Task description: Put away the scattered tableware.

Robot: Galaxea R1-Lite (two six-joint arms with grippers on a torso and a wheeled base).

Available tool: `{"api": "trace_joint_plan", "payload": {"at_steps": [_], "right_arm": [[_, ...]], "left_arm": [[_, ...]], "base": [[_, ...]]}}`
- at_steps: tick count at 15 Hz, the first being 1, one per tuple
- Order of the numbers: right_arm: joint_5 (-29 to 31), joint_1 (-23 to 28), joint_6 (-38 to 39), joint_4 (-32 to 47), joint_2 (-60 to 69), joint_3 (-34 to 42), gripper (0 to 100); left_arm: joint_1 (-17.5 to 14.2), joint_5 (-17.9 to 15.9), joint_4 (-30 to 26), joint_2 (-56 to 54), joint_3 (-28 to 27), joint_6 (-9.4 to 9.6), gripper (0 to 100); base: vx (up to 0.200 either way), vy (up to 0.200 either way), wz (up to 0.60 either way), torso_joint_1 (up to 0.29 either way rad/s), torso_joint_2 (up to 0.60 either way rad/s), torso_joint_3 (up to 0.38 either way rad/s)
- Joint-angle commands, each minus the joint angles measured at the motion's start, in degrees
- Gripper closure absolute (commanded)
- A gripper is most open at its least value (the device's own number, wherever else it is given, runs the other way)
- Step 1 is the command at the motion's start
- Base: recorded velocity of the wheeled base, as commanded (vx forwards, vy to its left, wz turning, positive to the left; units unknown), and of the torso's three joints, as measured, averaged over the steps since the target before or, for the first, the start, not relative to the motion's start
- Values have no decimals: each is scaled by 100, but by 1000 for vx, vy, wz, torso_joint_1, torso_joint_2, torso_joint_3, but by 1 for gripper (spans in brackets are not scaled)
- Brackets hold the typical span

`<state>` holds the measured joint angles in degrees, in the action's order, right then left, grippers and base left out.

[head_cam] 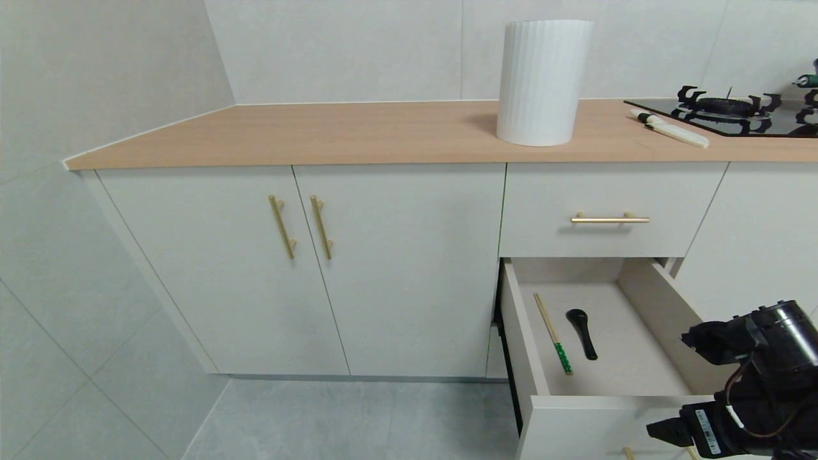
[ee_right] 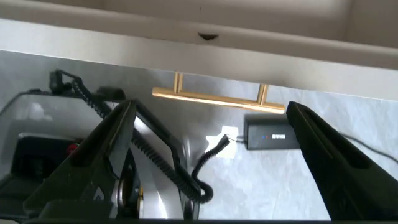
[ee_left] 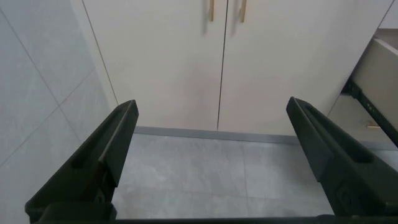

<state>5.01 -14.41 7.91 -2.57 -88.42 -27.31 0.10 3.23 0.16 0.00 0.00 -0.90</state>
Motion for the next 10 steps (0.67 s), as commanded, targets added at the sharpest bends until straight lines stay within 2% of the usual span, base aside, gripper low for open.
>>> {"api": "trace_joint_plan", "payload": {"at_steps": [1,10], "right_arm": [[9,0,26,-94,-255,-3,0],[53,140,184,-762,-554,-11,0]], "left_arm": [[-1,2,2,0,0,-6,0],[-1,2,2,0,0,-6,0]], "base": [[0,0,0,0,0,0],[0,0,0,0,0,0]]}}
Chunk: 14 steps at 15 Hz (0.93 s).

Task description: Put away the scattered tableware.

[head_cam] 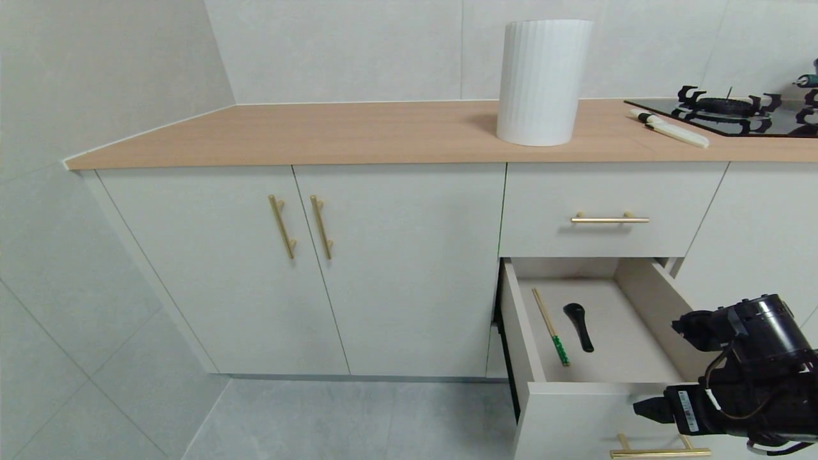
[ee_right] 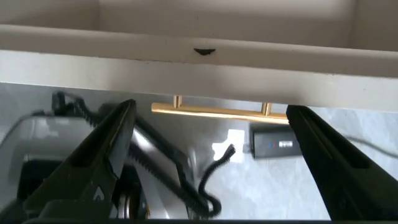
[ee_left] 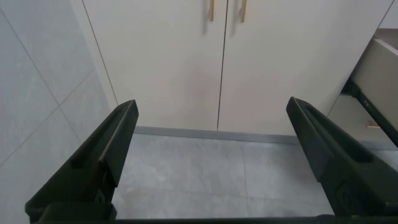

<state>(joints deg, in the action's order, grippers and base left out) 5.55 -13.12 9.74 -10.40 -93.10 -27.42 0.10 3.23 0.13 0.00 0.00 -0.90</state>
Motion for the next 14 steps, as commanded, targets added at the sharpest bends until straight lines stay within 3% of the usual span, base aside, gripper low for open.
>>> {"api": "trace_joint_plan", "payload": {"at_steps": [1,6,14], "right_arm": [[8,116,2,-243,-296,-27,0],[17,213,-25,-1245,-1123,-282,0],[78,345,-42,-1263,-2160,-1881,0]], "left_arm": [[-1,2,4,0,0,2,0],[-1,2,4,0,0,-6,0],[-1,2,4,0,0,-6,0]], "base": [[0,0,0,0,0,0],[0,0,0,0,0,0],[0,0,0,0,0,0]]}}
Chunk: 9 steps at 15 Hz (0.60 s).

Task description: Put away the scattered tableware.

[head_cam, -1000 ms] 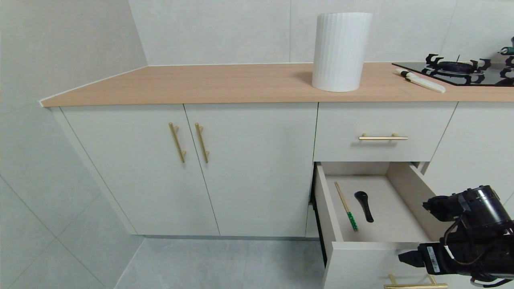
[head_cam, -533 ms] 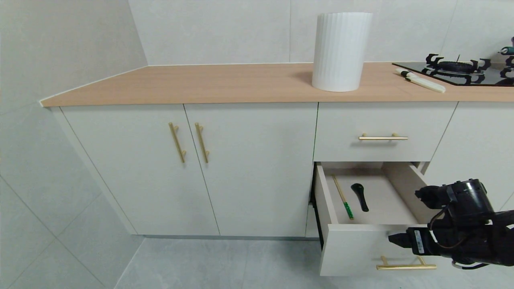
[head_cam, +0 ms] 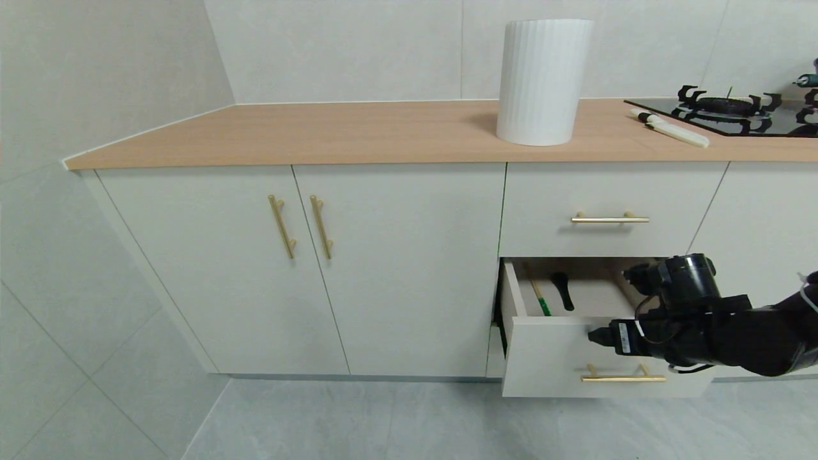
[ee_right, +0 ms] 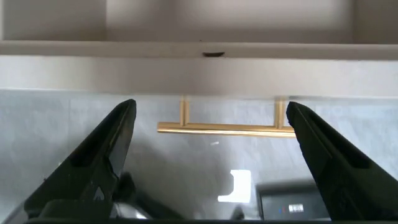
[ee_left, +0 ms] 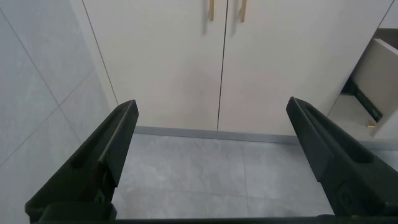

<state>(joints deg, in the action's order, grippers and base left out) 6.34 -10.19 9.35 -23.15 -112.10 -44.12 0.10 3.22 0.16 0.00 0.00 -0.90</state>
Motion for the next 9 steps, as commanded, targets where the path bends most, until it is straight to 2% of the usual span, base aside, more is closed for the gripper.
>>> {"api": "trace_joint_plan", "payload": {"at_steps": [1,9], "right_arm": [[-1,131,-12,12,-365,-378,0],[-1,553,-311,-234,-1288,-1670,0]], "left_arm": [[-1,3,2,0,0,-6,0],[-1,3,2,0,0,2,0]], "base": [[0,0,0,0,0,0],[0,0,0,0,0,0]]}}
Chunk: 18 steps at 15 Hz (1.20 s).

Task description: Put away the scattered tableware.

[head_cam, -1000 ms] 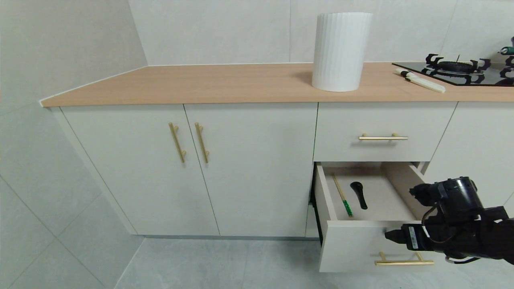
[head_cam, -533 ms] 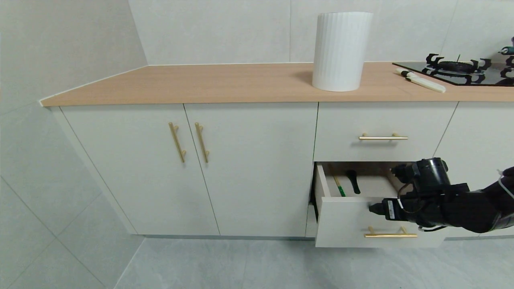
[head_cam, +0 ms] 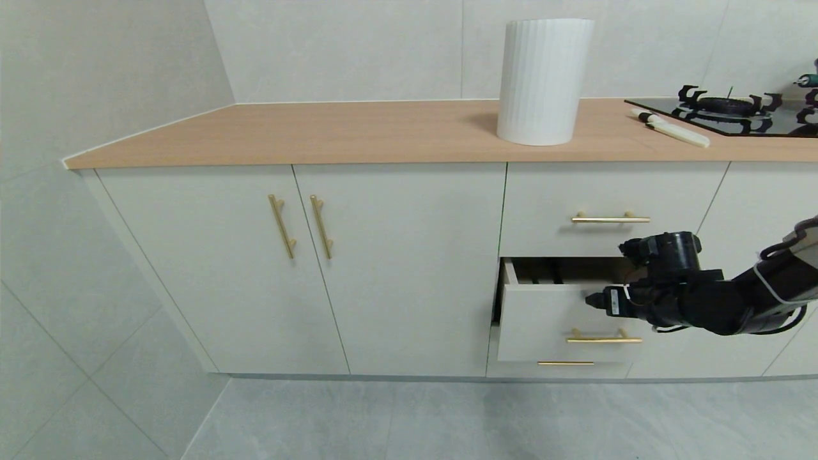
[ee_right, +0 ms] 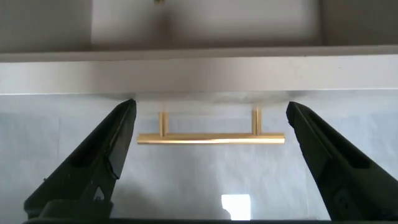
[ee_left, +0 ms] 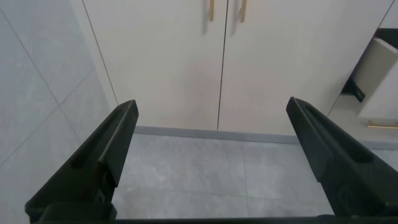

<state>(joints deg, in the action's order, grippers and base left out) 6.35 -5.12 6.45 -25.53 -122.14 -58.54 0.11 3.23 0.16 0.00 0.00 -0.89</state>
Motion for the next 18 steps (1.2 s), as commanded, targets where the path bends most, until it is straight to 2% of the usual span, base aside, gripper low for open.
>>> {"api": "trace_joint_plan", "payload": {"at_steps": [1,3,11,18], "right_arm": [[-2,108,-12,4,-399,-360,0],[-2,204,-12,-119,-601,-553,0],[156,292,-3,-1508,-987,-703,0],[384,283,419,-1613,-1058,-1054,0]], "left_arm": [[-2,2,2,0,0,1,0],[-2,2,2,0,0,1,0],[-2,2,2,0,0,-8,0],[-2,2,2,0,0,-8,0]], "base": [[0,0,0,0,0,0],[0,0,0,0,0,0],[0,0,0,0,0,0],[0,0,0,0,0,0]]}}
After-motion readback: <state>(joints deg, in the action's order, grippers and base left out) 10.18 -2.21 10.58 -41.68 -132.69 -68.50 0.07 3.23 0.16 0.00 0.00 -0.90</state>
